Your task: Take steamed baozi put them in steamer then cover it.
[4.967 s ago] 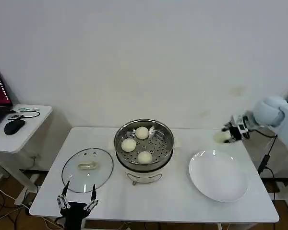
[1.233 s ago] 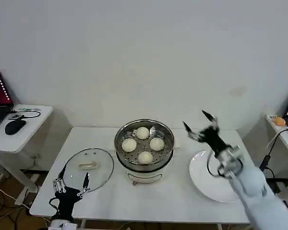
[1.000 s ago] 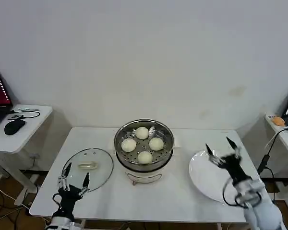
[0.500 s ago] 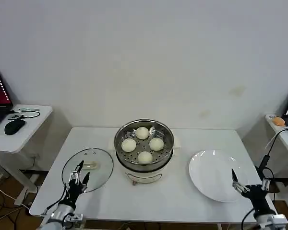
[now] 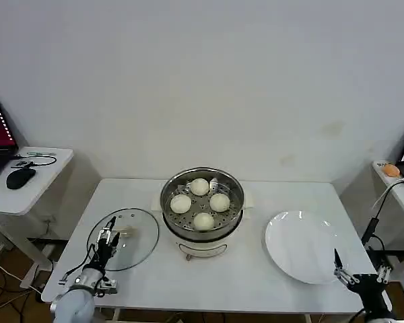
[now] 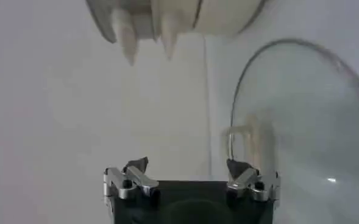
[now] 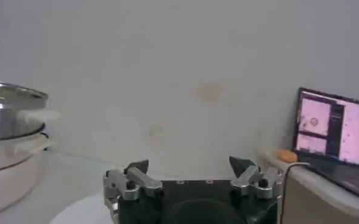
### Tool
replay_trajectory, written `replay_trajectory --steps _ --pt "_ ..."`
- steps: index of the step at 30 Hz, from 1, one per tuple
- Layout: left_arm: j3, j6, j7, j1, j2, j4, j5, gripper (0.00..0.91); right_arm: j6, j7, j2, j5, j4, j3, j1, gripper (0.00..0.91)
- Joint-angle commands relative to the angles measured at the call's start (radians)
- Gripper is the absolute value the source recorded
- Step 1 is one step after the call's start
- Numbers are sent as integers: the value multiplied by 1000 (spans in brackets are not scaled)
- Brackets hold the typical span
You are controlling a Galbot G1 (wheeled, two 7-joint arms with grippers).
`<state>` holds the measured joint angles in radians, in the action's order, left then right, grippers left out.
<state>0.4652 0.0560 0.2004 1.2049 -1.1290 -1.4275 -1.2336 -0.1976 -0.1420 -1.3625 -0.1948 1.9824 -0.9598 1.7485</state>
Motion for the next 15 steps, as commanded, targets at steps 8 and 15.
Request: replay_trajectory --steps 8,15 --pt "-29 -3 19 -156 -10 184 -35 907 -21 6 -27 18 -6 -19 25 907" --pt "-37 -3 22 -174 -20 200 -34 272 -31 6 -30 19 -17 -20 25 907"
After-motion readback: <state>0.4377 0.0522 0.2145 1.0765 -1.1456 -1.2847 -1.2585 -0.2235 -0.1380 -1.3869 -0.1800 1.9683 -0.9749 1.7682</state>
